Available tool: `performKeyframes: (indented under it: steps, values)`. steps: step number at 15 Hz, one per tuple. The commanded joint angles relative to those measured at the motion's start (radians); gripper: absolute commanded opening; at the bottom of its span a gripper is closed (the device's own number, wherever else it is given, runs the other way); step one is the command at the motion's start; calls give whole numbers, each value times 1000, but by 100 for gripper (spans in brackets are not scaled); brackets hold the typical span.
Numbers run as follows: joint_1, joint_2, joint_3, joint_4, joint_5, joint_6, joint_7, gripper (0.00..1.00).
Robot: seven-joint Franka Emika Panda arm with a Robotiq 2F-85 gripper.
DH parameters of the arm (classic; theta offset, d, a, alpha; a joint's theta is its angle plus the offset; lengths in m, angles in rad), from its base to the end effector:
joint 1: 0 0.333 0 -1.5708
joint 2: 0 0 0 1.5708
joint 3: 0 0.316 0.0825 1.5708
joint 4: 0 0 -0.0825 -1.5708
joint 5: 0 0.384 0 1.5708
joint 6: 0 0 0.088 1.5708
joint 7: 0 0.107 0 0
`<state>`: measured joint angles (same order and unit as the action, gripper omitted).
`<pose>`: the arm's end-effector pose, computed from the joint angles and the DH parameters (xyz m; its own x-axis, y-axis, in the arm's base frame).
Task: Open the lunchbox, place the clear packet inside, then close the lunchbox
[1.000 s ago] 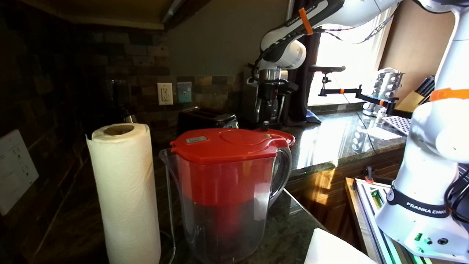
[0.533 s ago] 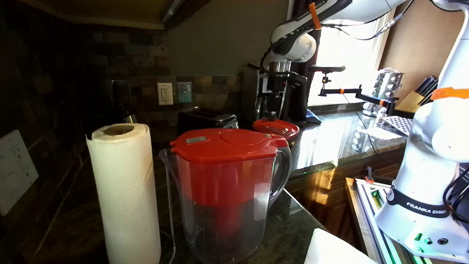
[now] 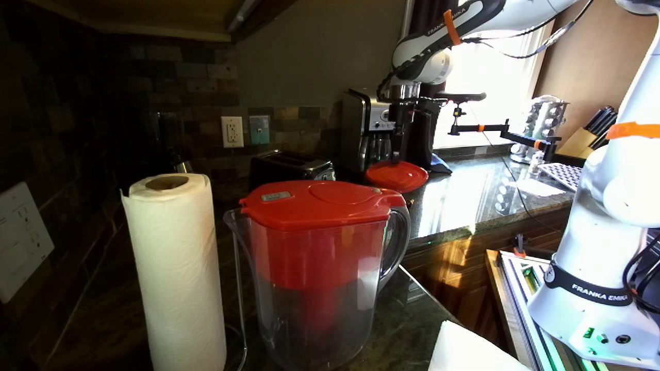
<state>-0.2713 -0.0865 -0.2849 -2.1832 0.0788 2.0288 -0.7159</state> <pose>0.4341 -0.2664 0.4193 0.9923 0.1236 0.0052 0.1233 -0.9854 -0.1176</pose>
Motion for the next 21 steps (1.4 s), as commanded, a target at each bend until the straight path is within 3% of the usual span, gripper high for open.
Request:
performKeyframes:
  steps: [1, 13, 14, 15, 16, 17, 18, 21]
  values:
    - [6, 18, 5, -29, -82, 60, 94, 6]
    - [-2, 190, 17, -62, -94, 209, 214, 6]
    - [-5, 203, 19, -59, -89, 225, 215, 19]
    - [-7, 217, 20, -53, -88, 233, 213, 8]
    - [-9, 224, 20, -54, -95, 250, 222, 16]
    - [-11, 224, 20, -58, -93, 265, 226, 46]
    - [-13, 222, 21, -60, -91, 270, 224, 47]
    - [-19, 192, 25, -69, -63, 279, 213, 68]
